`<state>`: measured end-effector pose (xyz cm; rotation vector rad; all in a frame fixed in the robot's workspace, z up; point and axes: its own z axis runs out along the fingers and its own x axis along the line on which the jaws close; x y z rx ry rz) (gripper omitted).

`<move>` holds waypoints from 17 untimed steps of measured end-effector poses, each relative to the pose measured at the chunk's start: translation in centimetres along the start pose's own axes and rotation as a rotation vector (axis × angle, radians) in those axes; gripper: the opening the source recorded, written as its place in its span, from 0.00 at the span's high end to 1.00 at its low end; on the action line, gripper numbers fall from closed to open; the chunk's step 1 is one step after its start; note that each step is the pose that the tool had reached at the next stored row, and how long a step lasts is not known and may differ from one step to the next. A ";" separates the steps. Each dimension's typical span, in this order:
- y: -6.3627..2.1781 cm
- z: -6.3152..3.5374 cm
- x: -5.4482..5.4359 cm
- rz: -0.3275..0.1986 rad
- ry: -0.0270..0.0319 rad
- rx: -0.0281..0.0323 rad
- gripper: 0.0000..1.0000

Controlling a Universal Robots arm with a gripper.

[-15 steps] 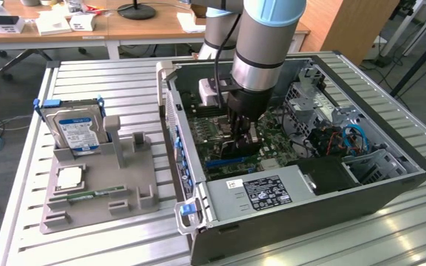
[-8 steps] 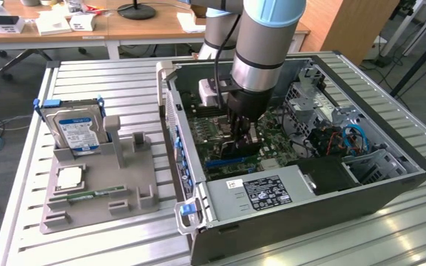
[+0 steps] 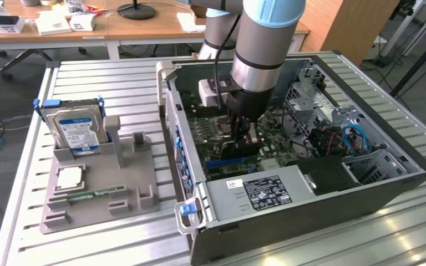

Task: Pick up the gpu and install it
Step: 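Insert the gpu into the slot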

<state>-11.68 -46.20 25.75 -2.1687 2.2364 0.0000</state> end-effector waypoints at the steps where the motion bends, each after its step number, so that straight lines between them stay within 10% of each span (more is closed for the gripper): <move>1: 0.00 0.00 0.0 0.000 0.0000 0.0000 0.74; 17: -0.03 -0.02 -0.1 0.000 0.0017 -0.0023 0.74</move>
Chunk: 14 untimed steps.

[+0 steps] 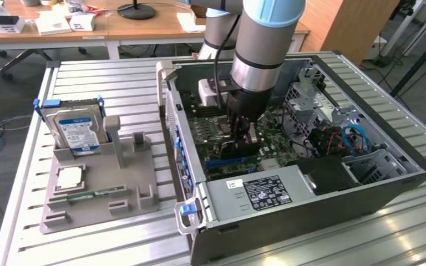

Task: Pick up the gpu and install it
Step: 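Insert the gpu into the slot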

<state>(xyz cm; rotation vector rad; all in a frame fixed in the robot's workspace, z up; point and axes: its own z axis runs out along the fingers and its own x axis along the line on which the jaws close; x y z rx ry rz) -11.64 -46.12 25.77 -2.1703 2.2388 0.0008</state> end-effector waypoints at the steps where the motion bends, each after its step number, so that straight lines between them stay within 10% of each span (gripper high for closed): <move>1: -0.01 -0.01 0.0 0.000 0.0003 -0.0007 0.74; 14: -0.20 -0.07 0.1 0.000 0.0013 -0.0039 0.74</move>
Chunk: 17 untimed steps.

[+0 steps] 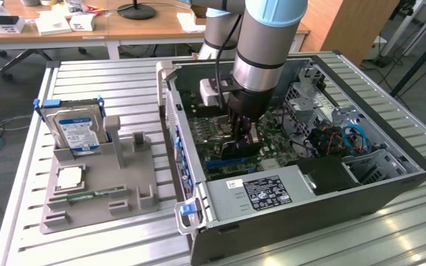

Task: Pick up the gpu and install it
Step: 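Insert the gpu into the slot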

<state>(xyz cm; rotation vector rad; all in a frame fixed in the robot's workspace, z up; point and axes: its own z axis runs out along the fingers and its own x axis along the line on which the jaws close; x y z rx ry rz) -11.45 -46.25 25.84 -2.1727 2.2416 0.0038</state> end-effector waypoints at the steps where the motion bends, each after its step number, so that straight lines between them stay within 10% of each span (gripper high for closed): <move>1: 0.00 0.00 0.0 0.000 0.0001 0.0000 0.74; 17: -0.03 -0.01 0.2 0.000 0.0000 -0.0001 0.74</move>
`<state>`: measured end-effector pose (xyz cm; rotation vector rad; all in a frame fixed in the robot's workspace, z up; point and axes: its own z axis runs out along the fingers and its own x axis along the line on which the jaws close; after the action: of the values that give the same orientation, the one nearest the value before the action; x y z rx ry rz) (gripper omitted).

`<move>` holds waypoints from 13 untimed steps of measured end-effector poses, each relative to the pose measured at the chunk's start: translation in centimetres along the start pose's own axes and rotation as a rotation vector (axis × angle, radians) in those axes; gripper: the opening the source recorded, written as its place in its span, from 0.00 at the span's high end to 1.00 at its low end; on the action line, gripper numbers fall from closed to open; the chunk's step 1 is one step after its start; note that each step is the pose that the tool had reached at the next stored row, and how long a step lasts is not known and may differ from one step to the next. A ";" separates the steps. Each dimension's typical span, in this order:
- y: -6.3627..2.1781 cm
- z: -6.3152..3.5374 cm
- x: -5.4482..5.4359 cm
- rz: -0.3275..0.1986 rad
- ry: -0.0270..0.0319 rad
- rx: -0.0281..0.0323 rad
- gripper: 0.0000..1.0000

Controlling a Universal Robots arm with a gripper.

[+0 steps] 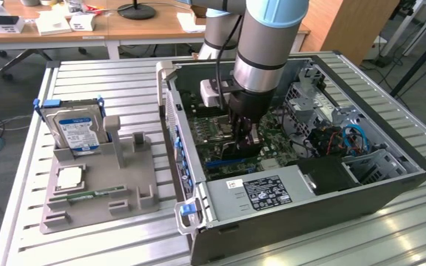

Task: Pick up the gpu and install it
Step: 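Insert the gpu into the slot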

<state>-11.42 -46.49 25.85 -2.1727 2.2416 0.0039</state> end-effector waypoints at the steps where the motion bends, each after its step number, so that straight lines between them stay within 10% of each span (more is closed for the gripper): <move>1: 0.00 0.00 0.0 0.000 -0.0001 0.0001 0.74; 13: -0.14 -0.34 0.0 0.002 0.0000 -0.0004 0.74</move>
<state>-11.29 -46.50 26.19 -2.1707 2.2440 0.0043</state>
